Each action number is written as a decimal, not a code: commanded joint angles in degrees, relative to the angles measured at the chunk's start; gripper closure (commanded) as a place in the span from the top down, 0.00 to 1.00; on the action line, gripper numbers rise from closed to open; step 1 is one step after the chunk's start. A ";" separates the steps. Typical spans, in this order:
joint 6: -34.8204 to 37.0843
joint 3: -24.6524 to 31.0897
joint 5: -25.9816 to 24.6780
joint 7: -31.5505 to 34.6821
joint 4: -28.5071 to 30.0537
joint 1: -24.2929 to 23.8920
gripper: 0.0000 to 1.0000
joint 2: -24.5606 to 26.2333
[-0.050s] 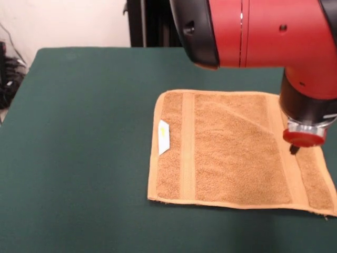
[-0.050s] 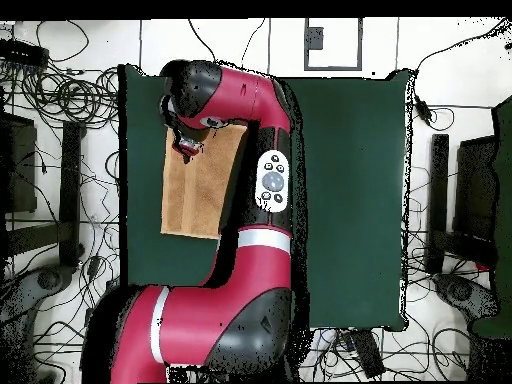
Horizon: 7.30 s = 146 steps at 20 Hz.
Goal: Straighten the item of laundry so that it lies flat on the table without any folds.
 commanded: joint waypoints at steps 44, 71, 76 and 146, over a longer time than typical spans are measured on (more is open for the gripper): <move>-12.15 1.40 -1.81 -10.70 57.72 7.57 1.00 -35.37; -39.32 6.20 -14.55 -17.52 76.02 3.38 1.00 -47.05; -44.38 6.92 -18.09 -13.92 75.90 4.16 1.00 -46.64; -101.84 5.72 -29.65 5.00 71.72 8.12 0.00 -24.27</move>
